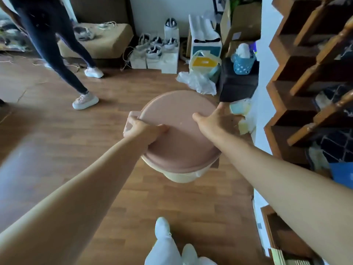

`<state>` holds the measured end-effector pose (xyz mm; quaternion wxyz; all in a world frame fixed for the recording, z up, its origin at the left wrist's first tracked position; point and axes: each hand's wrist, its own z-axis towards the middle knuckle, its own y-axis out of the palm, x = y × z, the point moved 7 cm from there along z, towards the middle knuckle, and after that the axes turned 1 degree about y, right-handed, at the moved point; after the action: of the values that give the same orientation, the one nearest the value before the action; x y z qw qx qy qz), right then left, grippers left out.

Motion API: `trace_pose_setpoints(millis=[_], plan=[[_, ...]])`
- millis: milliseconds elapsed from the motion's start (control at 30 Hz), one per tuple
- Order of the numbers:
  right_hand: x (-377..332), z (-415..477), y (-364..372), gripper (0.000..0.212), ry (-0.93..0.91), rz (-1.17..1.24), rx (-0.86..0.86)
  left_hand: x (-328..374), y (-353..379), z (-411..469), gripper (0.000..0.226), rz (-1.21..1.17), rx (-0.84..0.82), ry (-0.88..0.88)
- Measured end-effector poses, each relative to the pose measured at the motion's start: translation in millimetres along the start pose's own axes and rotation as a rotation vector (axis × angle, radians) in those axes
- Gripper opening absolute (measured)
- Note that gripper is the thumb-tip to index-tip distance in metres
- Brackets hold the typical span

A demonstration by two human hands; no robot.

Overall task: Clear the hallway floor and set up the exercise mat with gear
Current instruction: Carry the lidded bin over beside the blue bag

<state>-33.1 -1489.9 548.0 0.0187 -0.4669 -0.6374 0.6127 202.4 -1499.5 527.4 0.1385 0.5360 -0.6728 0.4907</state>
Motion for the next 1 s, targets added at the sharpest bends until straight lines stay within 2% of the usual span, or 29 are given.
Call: trace_pose_setpoints(millis=[267,567,800,1000], plan=[[-15.9,93.0,40.6,0.091,0.098,0.027,0.006,50.5,46.6,86.6,0.101,0.072,-0.088,0.008],[4.4,199.9,107.7,0.091,0.141,0.036,-0.001,58.3,127.5,190.0,0.105,0.091,-0.156,-0.027],[68.8,300.7,194.6,0.090,0.103,0.013,-0.001,3.6,240.0,280.2,0.114,0.095,-0.159,-0.044],[149.2,371.1,291.6,0.088,0.096,-0.010,-0.009,-75.9,340.6,351.7,0.102,0.122,-0.145,-0.050]])
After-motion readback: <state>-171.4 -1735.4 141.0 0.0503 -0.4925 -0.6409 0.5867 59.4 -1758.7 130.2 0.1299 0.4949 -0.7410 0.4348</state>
